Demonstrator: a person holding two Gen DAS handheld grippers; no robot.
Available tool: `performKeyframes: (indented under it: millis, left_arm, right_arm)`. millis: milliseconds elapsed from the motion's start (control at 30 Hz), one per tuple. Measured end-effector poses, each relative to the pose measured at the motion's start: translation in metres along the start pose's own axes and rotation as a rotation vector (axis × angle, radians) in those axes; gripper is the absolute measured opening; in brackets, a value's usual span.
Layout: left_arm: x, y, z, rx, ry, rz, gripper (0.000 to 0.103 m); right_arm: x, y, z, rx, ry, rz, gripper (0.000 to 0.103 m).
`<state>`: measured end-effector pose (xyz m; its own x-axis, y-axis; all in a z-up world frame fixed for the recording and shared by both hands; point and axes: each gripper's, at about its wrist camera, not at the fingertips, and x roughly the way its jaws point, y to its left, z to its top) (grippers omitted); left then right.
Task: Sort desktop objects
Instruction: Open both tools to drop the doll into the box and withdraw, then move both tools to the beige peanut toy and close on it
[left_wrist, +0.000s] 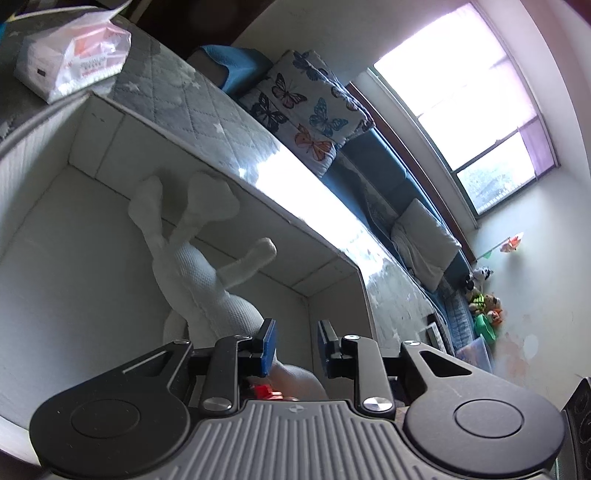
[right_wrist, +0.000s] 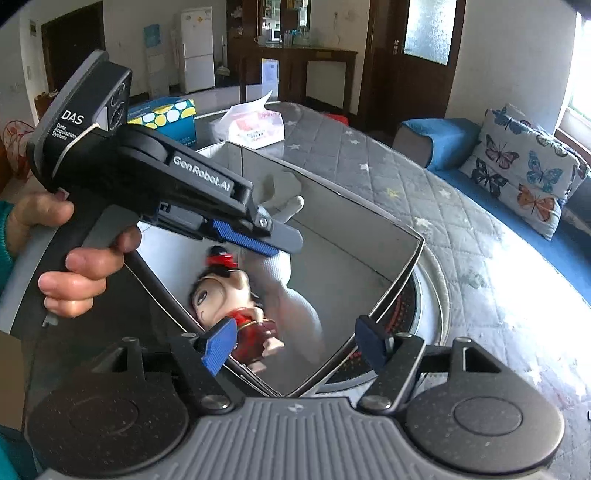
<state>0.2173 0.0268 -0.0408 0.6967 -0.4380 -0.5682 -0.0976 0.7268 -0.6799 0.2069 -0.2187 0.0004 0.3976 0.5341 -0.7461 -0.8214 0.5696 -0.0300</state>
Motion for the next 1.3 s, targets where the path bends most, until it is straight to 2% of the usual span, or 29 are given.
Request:
performKeyframes:
  millis: [333,633,900,1067,1300]
  left_arm:
    - [-0.005,-0.004,-0.002,0.035,-0.004,0.007,0.026]
    - [-0.031,-0.025,-0.014,0.133,-0.048,0.004,0.026]
    - [-0.053,-0.045,-0.048,0.242,-0.029,-0.007,0.027]
    - [-0.064,-0.057,-0.077,0.326,0.000,-0.005,0.028]
    - [-0.060,-0.063,-0.111,0.377,0.079,-0.023,0.029]
  right_arm:
    - [-0.004,0.006,-0.003,0.015,-0.031,-0.047,0.073]
    - [-0.045,0.020,-0.027,0.070,-0.125,-0.121,0.073]
    - [-0.081,0.044,-0.066,0.111,-0.168,-0.167,0.073]
    - [-0.099,0.063,-0.098,0.144,-0.173,-0.228,0.073]
    - [-0.114,0.078,-0.139,0.212,-0.158,-0.289,0.073]
